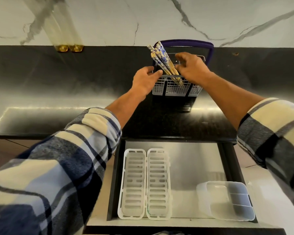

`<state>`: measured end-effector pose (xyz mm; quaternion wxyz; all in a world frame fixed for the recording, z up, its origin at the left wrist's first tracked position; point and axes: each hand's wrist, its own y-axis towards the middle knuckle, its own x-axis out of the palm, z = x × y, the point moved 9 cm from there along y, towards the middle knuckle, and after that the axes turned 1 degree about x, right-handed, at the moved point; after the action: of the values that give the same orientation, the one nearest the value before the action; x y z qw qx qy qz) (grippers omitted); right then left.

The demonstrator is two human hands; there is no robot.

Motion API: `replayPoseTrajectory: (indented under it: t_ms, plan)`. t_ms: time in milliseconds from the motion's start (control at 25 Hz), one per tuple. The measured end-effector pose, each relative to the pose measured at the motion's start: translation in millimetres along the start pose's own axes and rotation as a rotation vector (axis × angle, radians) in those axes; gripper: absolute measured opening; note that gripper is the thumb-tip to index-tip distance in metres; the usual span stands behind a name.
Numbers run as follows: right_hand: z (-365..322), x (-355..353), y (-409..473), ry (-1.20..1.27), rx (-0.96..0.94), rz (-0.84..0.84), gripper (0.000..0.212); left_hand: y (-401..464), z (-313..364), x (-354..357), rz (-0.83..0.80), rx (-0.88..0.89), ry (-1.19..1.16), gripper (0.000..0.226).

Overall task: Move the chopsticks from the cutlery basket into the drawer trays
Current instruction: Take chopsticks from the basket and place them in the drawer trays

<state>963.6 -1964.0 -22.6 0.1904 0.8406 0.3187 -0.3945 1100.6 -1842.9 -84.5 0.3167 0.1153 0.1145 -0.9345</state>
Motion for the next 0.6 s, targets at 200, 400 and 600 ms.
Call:
replayPoseTrajectory:
  t_ms: [200, 400, 600]
  plan:
    - [-3.5, 13.8, 14.2, -0.028, -0.017, -0.084, 0.046, 6.3, 0.3, 7.7, 0.055, -0.004, -0.089, 0.058]
    - [-4.5, 22.5, 20.2, 0.001, -0.024, -0.116, 0.031, 5.4, 11.8, 15.3, 0.189, 0.024, -0.130, 0.024]
    - [-5.8, 11.1, 26.0, -0.050, -0.015, -0.054, 0.024, 12.0, 11.3, 11.9, 0.261, 0.031, -0.047, 0.036]
